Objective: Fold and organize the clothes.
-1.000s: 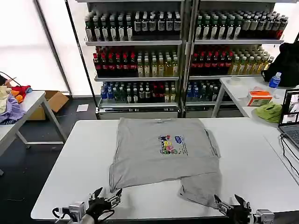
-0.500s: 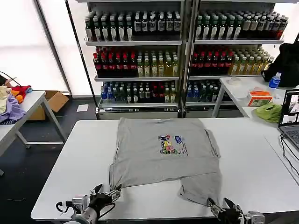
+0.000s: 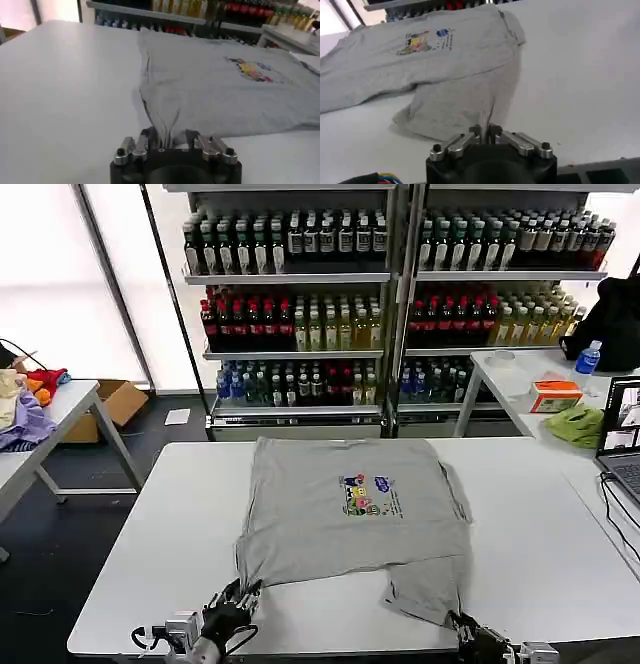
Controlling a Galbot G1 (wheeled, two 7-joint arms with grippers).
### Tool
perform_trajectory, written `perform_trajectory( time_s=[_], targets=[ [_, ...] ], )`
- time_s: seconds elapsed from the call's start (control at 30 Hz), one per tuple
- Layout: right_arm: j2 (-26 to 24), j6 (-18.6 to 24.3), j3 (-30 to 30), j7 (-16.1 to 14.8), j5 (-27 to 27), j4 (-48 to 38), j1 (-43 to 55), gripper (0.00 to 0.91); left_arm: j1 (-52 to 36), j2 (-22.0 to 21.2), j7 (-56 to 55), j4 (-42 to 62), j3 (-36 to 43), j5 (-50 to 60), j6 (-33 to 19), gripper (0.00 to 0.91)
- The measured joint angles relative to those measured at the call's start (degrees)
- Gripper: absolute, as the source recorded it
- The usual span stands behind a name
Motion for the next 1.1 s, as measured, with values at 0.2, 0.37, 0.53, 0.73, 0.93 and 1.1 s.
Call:
perform_trajectory(
  time_s=[0.2,0.37,0.53,0.73,0.93,1.1],
  targets=[
    [-0.01,1.51,0.6,-1.57,0.07,0.59,-0.8,0.0,-0.47,-0.23,0.36,0.09,0.1,0.1,-0.4,0.03],
    [-0.02,2.75,1.33,-2.73,-0.03,1.36,-1.78,0.0,-0.38,-1.0,0.31,-0.48,-0.46,-1.0,-0.8,0.04],
    [-0.63,3.94,2.35,-3.72,-0.26,2.95,-4.14,0.0,0.86,-1.41,0.22,-1.86,-1.48,-1.56,-0.75,0.03],
    [-1.91,5.9,3.98,-5.02,-1.0,5.86,-9.85,0.0,3.86,-0.85,-0.11,-5.49,-3.53,-1.34,-0.05,0.04],
    [-2.44,8.47,5.02,-6.54,-1.45,8.61,-16.09,0.0,9.22,0.2,0.03,-9.5,-6.46,-0.63,0.34,0.04],
    [-2.39,10.95,5.22,-7.57,-1.4,10.16,-18.37,0.0,14.15,1.29,0.21,-12.53,-9.32,-0.75,0.88,0.04]
  ],
)
